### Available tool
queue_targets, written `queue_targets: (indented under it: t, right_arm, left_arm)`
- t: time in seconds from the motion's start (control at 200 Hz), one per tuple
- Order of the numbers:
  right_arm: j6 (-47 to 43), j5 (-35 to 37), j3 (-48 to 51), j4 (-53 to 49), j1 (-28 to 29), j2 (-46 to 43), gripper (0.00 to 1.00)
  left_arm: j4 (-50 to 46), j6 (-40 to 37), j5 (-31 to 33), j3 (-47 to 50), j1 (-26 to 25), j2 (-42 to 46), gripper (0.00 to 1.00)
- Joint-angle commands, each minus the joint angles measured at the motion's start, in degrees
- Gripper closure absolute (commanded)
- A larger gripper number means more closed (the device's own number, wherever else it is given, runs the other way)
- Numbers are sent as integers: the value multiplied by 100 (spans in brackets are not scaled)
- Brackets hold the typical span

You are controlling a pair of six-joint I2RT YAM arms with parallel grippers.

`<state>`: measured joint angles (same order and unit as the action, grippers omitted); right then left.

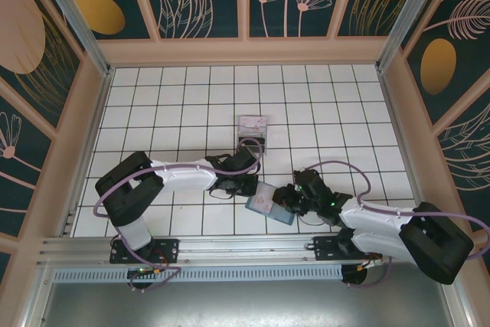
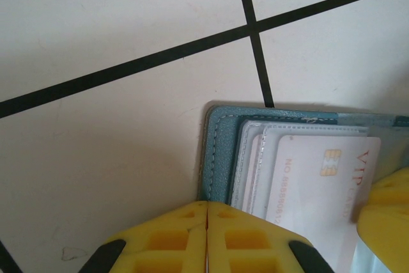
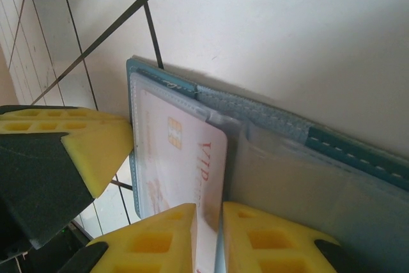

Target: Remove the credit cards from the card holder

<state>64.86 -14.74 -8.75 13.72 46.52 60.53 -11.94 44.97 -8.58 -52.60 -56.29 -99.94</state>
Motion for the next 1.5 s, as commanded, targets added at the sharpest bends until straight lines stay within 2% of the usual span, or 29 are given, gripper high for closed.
queue_targets:
  t: [0.0, 0.18, 0.325, 0.565, 1.166, 1.306, 1.496]
  right_arm:
    - [-111, -9, -34, 56, -54, 176, 83]
    - [-155, -121, -37, 228, -95, 370, 83]
    - [-159, -126, -28, 205, -108, 355, 88]
    - [-211, -46, -14, -240, -126, 26, 93]
    - [-393, -46, 61, -922, -283, -638, 95]
    - [-701, -197, -156, -629, -297, -358, 95]
    - [-1376, -451, -913, -696, -309, 651, 96]
  left_arm:
    - [-431, -131, 32, 66, -26, -354, 92]
    - [-440, -129, 21, 66, -28, -374, 92]
    - [-440, -119, 31, 91, -31, -386, 92]
    - [-388, -92, 57, 162, -30, -444, 92]
    - [-379, -46, 77, 322, -24, -449, 92]
    - [-332, 143, 93, 572, -29, -195, 92]
    - [-145, 530, 66, 1171, -30, 441, 92]
